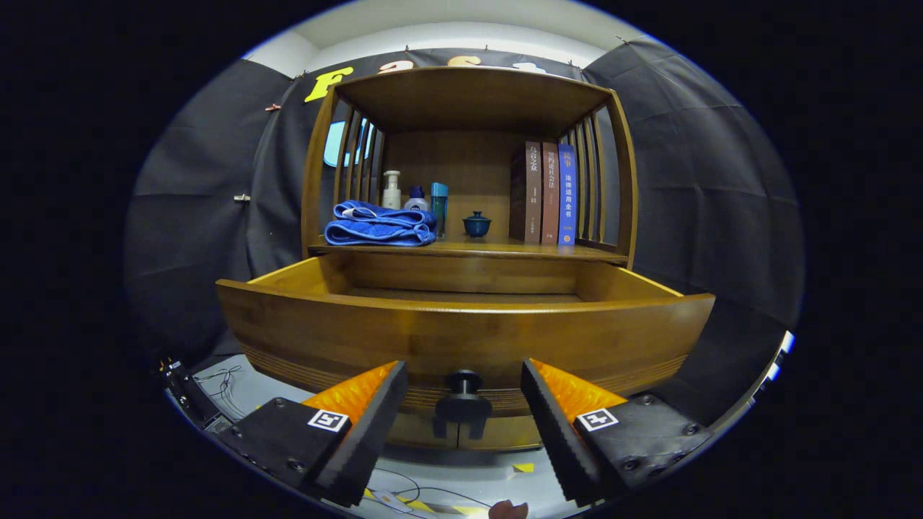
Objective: Pull open the drawer, take out the items inside it, and place them on the countertop above the cabinet.
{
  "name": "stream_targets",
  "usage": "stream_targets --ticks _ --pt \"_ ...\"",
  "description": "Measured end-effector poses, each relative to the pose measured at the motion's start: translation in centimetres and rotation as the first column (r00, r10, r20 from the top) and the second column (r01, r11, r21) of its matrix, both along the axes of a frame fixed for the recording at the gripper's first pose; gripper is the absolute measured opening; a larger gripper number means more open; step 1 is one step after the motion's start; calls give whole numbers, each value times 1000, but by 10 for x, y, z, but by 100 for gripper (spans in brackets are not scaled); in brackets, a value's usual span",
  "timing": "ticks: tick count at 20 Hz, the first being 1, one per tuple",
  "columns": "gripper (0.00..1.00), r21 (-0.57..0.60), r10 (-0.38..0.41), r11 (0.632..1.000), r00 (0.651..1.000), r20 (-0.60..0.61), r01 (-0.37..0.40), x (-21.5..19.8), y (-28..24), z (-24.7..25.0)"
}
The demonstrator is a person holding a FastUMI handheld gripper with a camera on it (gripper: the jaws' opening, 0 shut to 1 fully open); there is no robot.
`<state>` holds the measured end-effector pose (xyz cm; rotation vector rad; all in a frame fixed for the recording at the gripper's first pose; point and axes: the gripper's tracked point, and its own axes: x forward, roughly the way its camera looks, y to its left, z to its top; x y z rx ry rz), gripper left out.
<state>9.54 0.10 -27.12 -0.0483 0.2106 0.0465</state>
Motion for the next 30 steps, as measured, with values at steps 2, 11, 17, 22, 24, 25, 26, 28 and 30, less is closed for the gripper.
stream_targets --ticks 2,11,17,22,24,25,26,28,30 --pt "99 20 -6 1000 1000 6 6 -4 -2 19" --pt "99 117 33 993 998 -48 -27 38 -9 125" --pt "99 62 109 994 914 -390 -92 97 0 96" --pt "99 55 72 997 777 -625 -48 133 -3 32" --pt "99 21 39 999 700 -713 -35 134 -8 4" --pt "99 11 29 999 666 -746 -30 134 -10 -9" --pt "99 8 19 1000 627 -779 -19 130 -9 -20" --pt "99 9 3 1000 576 -818 7 135 -10 -44" --pt "99 14 -4 999 536 -844 29 139 -13 -54"
